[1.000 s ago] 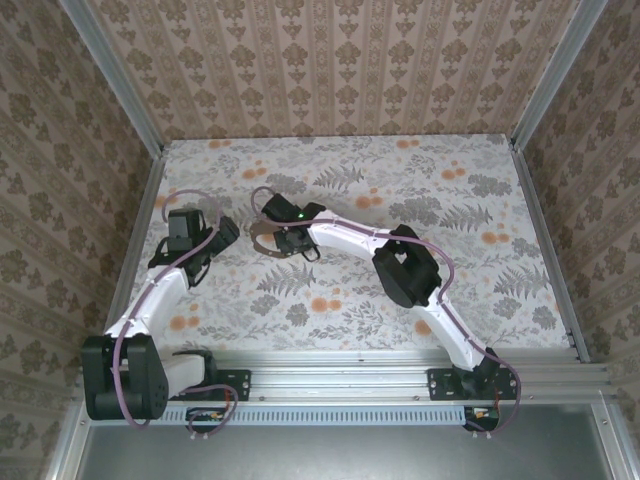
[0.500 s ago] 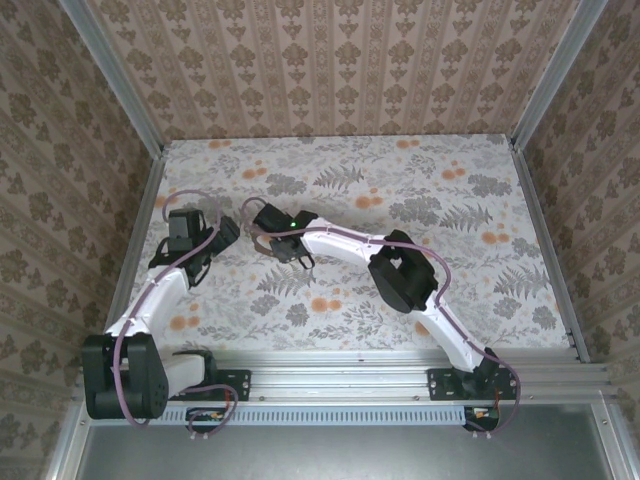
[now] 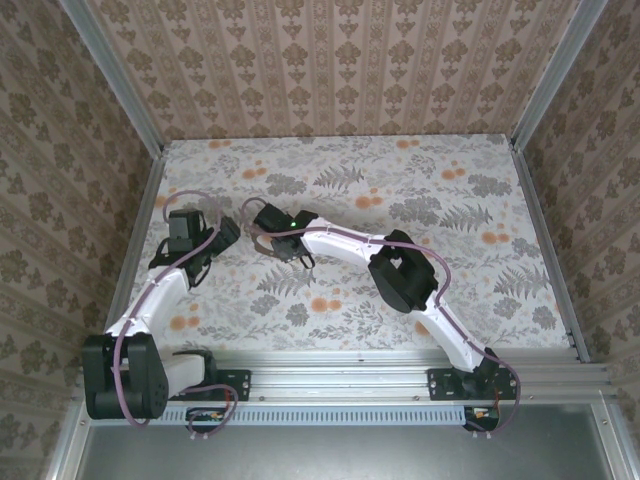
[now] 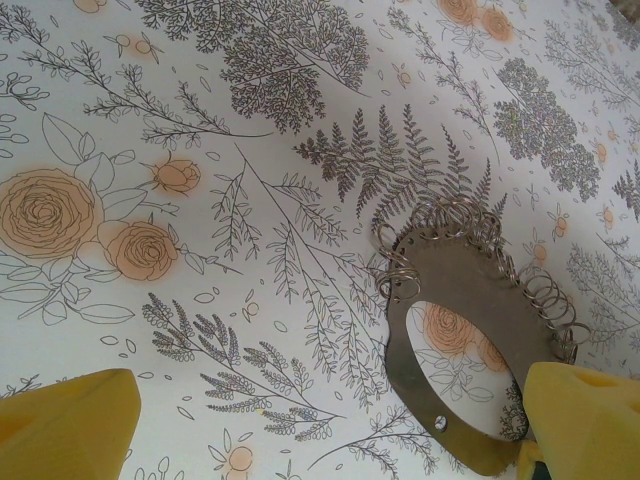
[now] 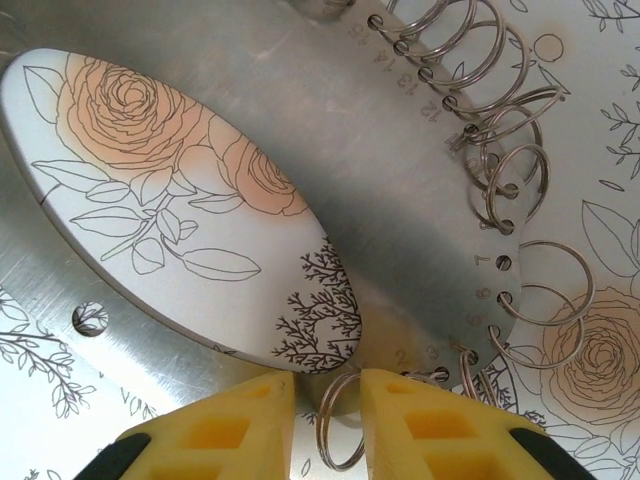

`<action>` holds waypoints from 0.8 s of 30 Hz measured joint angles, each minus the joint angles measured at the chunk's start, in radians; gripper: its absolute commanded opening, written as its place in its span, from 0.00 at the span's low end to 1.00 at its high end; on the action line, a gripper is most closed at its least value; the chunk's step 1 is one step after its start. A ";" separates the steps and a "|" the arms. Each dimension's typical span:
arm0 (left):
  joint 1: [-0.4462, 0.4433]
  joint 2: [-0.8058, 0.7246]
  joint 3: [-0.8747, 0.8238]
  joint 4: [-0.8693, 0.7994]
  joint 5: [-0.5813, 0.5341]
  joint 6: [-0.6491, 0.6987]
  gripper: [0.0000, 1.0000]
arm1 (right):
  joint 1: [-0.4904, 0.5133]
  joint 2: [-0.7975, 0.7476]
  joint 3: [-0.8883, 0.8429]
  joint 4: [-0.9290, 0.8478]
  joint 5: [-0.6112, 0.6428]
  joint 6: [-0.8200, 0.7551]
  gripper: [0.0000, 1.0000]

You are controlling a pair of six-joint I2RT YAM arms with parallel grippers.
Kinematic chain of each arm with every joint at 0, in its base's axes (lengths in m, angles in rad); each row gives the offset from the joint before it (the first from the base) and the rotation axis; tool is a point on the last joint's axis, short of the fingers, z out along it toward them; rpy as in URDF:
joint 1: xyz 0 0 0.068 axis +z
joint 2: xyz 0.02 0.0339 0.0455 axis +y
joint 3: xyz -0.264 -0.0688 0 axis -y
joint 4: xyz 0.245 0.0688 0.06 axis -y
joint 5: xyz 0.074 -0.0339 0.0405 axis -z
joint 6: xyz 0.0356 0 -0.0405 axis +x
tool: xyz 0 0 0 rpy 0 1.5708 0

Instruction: Put the keys on the keyring

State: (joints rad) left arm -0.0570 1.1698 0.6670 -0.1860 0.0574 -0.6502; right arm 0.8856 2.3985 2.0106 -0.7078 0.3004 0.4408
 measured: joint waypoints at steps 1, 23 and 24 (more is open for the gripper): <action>0.000 0.000 0.000 0.000 0.000 0.000 1.00 | -0.001 0.000 -0.003 0.000 0.003 0.000 0.25; 0.000 -0.004 0.000 -0.003 0.015 0.000 1.00 | -0.015 -0.016 -0.041 0.014 0.006 -0.032 0.00; -0.001 -0.008 0.001 -0.008 0.018 0.000 1.00 | -0.018 -0.029 -0.057 0.021 0.003 -0.040 0.00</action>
State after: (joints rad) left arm -0.0582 1.1622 0.6678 -0.1936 0.0753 -0.6498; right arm 0.8680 2.3695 1.9537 -0.6872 0.3035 0.4004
